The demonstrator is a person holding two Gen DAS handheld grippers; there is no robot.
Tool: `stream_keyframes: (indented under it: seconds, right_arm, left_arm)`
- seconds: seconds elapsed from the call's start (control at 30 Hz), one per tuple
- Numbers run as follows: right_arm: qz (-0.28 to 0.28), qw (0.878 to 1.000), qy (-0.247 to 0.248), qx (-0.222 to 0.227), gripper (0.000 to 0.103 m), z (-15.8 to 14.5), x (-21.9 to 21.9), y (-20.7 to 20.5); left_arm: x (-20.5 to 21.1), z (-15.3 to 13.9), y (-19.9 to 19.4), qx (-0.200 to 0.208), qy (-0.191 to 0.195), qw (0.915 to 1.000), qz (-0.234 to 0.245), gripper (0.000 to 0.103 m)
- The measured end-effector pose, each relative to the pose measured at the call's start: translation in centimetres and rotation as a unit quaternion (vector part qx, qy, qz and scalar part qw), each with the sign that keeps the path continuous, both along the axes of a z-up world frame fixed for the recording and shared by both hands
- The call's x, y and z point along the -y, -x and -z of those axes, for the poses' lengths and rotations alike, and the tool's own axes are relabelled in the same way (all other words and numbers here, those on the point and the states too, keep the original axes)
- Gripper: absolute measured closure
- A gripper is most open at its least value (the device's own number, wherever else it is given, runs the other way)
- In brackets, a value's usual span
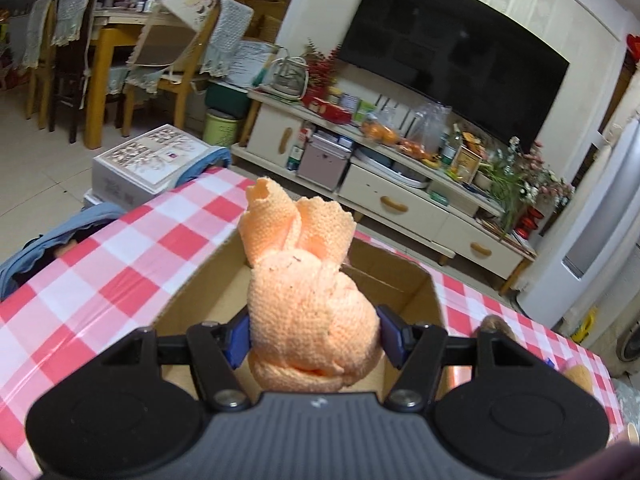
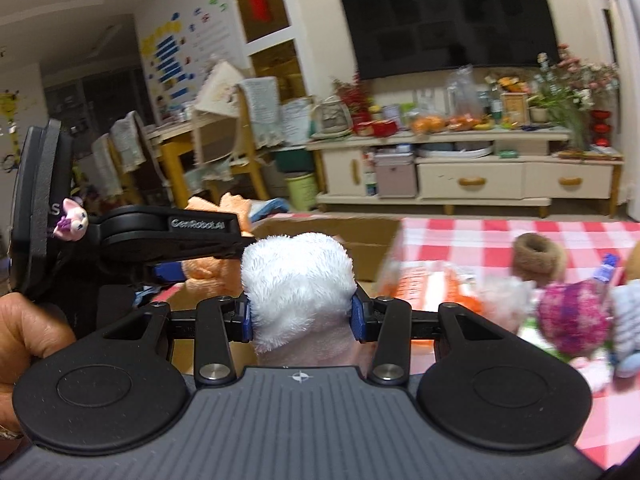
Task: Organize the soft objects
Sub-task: 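Carry the orange towel into the box and open the left tool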
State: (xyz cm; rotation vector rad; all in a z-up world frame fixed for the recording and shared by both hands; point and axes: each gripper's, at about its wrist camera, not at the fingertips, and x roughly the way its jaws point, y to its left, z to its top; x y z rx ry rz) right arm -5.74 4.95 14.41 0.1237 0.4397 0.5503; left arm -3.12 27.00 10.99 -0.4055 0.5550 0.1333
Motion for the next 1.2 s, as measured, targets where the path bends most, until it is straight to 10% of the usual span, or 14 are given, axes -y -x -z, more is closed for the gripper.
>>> stream_keyframes:
  seconds: [0.33,0.73,1.2]
  right_arm:
    - [0.001,1.000,0.017,-0.012,0.005,0.7,-1.5,0.5]
    - [0.115,0.993,-0.001,-0.003,0.000,1.0,2.4,1.1]
    - [0.189,0.981,0.042,0.031,0.000,1.0,3.5,2.5]
  left_arm:
    - [-0.2,0.6,-0.2,-0.027,-0.022,0.9993,-0.014,0.035]
    - [1.2,-0.1,0.5,-0.014,-0.053,0.9984,-0.016,0.005]
    - [5.9,-0.6,0.7,0.011,-0.099,0.9942,0.039,0.003]
